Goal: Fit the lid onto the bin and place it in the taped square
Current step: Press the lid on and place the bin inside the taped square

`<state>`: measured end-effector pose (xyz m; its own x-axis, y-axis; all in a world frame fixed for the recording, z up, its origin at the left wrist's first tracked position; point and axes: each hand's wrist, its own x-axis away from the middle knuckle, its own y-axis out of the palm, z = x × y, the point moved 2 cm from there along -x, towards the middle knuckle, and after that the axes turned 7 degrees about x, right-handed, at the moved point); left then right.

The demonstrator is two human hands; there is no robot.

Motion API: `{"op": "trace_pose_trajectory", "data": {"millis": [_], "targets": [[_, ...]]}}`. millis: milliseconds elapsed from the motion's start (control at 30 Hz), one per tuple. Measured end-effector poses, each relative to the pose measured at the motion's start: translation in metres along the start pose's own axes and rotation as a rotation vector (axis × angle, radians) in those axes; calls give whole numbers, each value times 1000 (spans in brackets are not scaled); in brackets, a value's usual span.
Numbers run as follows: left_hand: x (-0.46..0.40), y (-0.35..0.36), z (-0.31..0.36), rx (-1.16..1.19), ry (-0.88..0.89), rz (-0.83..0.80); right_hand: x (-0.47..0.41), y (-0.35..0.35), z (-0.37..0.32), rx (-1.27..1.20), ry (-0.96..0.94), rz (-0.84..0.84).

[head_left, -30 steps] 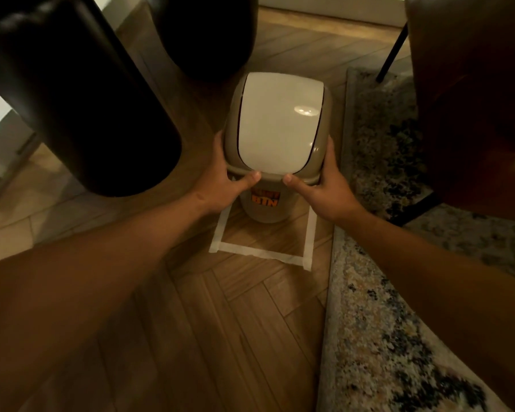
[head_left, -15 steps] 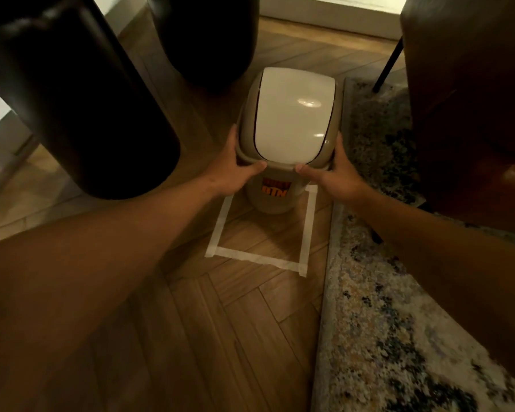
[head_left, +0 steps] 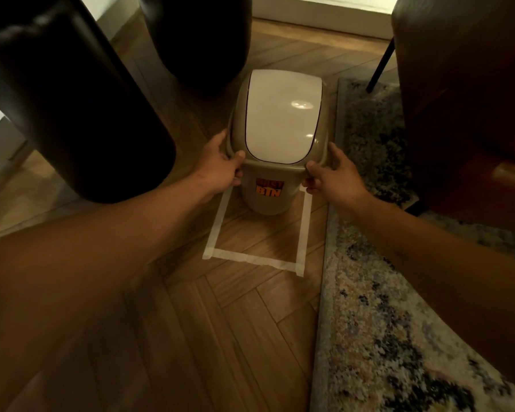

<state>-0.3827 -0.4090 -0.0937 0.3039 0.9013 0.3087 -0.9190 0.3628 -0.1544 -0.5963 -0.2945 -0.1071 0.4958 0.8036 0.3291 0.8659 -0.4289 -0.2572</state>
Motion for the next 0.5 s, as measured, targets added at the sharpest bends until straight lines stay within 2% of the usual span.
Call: {"op": "trace_pose_trajectory", "data": {"millis": [500], "targets": [[22,-21,-19,-26,-10,-81,31,13,22,-100,-5,27]]}}
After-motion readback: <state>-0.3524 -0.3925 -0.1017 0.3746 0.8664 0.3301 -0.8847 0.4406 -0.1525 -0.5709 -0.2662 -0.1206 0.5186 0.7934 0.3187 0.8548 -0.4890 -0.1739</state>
